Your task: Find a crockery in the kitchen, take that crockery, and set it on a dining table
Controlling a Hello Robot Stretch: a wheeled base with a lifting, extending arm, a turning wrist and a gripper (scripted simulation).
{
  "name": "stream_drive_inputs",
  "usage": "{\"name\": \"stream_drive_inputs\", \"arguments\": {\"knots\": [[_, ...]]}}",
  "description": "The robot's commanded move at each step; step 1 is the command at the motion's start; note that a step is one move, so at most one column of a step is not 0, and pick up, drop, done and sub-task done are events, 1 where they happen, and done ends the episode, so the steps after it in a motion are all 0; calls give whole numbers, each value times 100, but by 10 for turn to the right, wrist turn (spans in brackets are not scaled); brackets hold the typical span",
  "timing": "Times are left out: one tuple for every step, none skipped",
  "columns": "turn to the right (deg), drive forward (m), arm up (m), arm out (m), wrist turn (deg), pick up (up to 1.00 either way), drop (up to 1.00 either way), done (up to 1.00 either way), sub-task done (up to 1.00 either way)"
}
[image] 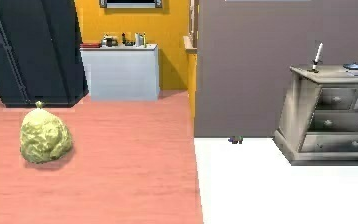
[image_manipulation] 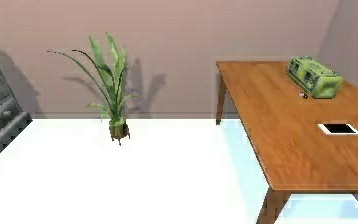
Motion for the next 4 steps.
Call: {"name": "stream_drive_inputs", "arguments": {"knots": [[0, 5, 0, 0, 0, 0, 0, 0, 0], [-120, 0, 0, 0, 0, 0, 0, 0, 0], [0, 100, 0, 0, 0, 0, 0, 0, 0], [-30, 0, 0, 0, 0, 0, 0, 0, 0]]}}
